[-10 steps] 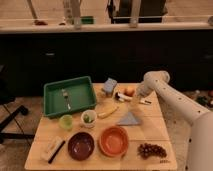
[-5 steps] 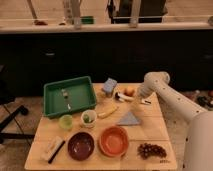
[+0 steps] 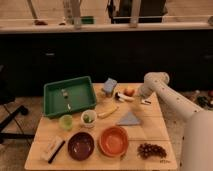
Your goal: Wipe red bowl with brush
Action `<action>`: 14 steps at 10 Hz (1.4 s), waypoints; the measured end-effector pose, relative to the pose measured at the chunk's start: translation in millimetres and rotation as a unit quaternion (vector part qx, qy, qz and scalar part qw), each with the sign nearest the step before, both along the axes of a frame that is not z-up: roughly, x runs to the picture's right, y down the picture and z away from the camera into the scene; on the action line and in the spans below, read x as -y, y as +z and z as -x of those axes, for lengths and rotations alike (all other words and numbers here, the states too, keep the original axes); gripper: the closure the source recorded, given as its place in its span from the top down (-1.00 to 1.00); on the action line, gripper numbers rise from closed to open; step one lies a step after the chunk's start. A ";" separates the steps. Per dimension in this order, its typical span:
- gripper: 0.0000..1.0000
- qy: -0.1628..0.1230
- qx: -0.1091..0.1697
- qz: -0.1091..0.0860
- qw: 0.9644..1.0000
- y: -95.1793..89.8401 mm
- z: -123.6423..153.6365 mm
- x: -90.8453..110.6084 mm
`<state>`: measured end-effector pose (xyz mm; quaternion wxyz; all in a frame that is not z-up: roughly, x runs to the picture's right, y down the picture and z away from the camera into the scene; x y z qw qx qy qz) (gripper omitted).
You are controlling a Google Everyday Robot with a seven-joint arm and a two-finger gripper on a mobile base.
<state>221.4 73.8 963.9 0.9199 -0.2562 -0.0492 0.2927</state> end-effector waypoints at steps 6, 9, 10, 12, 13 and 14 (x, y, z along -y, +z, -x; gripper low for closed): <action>-0.41 -0.001 0.015 0.012 1.000 2.4 1.5 -4.7; -0.97 0.001 0.017 0.012 1.000 2.0 -0.7 -5.4; -1.00 0.000 0.019 0.012 1.000 2.2 1.3 -4.8; -1.00 -0.001 0.021 0.011 1.000 1.9 2.4 -4.5; -1.00 -0.001 0.022 0.010 1.000 1.0 2.5 -4.1; -1.00 -0.002 0.022 0.010 1.000 0.9 2.5 -4.2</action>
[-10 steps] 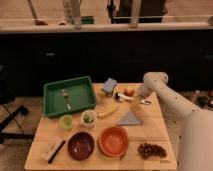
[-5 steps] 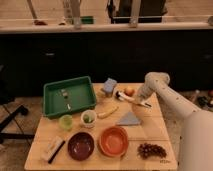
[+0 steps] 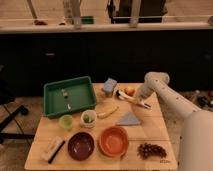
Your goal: Wipe red bowl with brush
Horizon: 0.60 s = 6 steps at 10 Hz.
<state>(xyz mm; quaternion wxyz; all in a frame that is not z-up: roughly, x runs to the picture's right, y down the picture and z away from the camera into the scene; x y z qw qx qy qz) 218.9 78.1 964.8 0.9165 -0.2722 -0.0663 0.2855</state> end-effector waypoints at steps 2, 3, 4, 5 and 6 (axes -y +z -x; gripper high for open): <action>-1.00 -0.001 0.001 -0.001 1.000 -0.1 0.0 1.5; -1.00 -0.002 0.001 -0.002 1.000 -0.1 0.0 2.3; -1.00 -0.002 0.002 -0.005 1.000 -1.2 0.4 4.4; -1.00 -0.003 0.004 -0.007 1.000 -2.8 1.2 6.1; -1.00 -0.004 0.007 -0.012 1.000 -5.6 2.7 8.9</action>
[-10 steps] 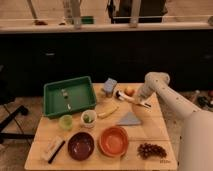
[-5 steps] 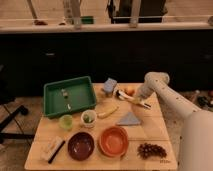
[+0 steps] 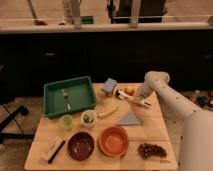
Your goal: Wipe red bowl with brush
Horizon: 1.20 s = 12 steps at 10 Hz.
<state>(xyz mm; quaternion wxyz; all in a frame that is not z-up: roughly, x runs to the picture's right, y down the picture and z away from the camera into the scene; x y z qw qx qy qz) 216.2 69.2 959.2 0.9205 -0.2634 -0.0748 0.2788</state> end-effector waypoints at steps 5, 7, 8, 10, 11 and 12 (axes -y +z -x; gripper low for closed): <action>-1.00 -0.014 0.027 -0.023 0.999 -20.6 15.8 12.8; -1.00 -0.020 0.037 -0.035 0.998 -30.5 21.1 19.5; -1.00 -0.022 0.038 -0.039 0.998 -33.4 21.2 21.5; -1.00 -0.028 0.033 -0.042 0.998 -37.1 17.9 21.4; -1.00 -0.028 0.027 -0.040 0.998 -38.4 13.8 20.4; -1.00 -0.028 0.019 -0.038 0.999 -39.8 5.6 18.5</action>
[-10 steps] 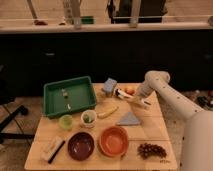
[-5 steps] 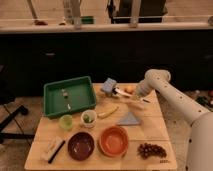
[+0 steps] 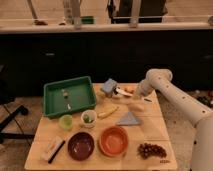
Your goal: Wipe red bowl with brush
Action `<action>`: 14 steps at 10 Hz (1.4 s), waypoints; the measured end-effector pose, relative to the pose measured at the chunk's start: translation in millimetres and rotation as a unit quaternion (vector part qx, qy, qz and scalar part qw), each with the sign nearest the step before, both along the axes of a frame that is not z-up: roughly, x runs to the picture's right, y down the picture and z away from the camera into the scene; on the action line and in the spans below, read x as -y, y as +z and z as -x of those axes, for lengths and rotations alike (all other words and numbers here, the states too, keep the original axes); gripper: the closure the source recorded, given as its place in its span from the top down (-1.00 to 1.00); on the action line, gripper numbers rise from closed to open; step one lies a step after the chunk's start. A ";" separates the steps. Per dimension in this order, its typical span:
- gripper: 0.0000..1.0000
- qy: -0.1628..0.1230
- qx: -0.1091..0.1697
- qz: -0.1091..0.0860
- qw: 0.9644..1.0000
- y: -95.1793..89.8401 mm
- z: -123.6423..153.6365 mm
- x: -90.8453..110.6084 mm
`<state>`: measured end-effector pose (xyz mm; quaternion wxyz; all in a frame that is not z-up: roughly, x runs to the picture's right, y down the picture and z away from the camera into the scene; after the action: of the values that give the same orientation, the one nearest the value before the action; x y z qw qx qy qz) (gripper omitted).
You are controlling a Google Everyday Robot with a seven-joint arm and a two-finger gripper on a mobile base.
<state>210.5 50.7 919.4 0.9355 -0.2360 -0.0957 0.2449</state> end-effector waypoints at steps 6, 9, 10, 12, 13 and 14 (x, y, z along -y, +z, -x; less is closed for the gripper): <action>-1.00 0.003 -0.016 -0.005 1.000 -22.2 -21.7 1.1; -1.00 0.001 -0.004 -0.020 1.000 -42.2 -19.0 11.1; -1.00 0.000 0.000 -0.025 1.000 -47.8 -17.3 13.7; -1.00 -0.001 0.003 -0.033 0.999 -55.6 -15.8 17.1; -1.00 0.000 0.004 -0.037 0.999 -59.9 -16.4 19.2; -1.00 0.000 0.005 -0.040 0.999 -62.0 -16.7 20.1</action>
<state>227.3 30.6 857.4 0.9437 -0.1996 -0.1097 0.2398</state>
